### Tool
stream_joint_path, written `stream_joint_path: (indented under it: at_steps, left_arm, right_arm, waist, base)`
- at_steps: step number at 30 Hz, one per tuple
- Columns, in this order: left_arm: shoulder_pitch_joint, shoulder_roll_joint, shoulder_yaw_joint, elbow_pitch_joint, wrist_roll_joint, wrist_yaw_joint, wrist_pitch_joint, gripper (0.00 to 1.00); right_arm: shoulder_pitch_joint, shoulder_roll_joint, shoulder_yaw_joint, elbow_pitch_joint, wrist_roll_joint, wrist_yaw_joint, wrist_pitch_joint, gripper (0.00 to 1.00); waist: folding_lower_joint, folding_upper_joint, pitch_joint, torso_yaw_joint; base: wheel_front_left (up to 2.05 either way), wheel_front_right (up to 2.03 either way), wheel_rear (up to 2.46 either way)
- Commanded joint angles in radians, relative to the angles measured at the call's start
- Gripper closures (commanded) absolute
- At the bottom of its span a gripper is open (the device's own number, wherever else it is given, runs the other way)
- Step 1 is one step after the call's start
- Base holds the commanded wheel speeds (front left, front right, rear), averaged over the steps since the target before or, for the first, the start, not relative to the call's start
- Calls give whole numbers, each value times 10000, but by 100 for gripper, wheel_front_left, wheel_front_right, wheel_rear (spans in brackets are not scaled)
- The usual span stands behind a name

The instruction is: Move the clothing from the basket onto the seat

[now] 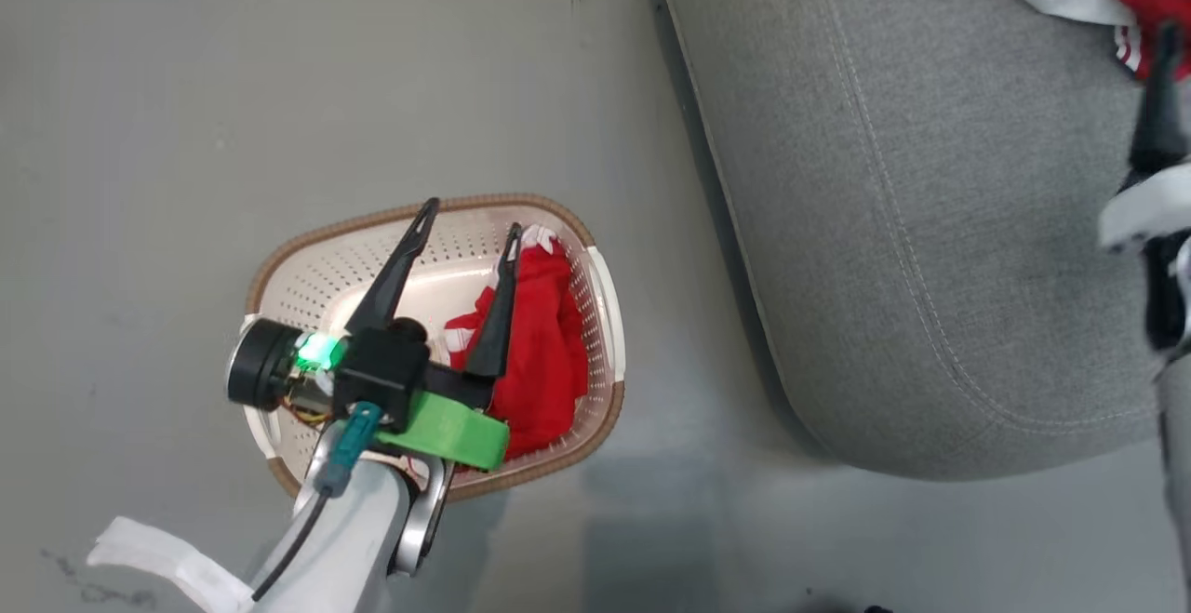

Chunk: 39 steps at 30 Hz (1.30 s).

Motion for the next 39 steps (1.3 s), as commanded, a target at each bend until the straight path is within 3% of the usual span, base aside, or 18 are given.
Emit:
stream_joint_path:
  at_steps: [1,8,17,23,25,39]
  left_arm:
    - [403,-171,293,-8,-285,62,-47,0]
    - [2022,-1045,2055,-120,-927,-444,-41,0]
    - [3752,-1487,3509,-1094,110,-1093,-26,0]
    - [4627,-1539,3662,-1657,382,-1054,-26,0]
    - [4859,-1541,3585,-1940,256,-1261,-28,0]
    - [5776,-1533,3604,-1610,189,-1272,-29,0]
  right_arm:
    - [650,242,220,-339,23,-8,-7,0]
    - [3330,1366,1239,-2652,-267,-14,-7,0]
    - [5529,2287,2272,-4431,-54,-10,-7,0]
    - [6567,2182,2907,-5666,-107,-11,-6,0]
    - [6921,2151,3074,-5897,-289,-10,-6,0]
    - [8309,2475,2846,-5870,-747,-10,-6,0]
  waist:
    - [-1,-1,-1292,388]
    - [-1,-1,-3005,963]
    - [-1,-1,-4655,1694]
    - [-1,-1,-5108,1845]
    - [-1,-1,-5248,1842]
    - [-1,-1,-5578,1576]
  base:
    - [0,0,0]
    - [0,0,0]
    - [0,0,0]
    - [0,0,0]
    - [0,0,0]
    - [0,0,0]
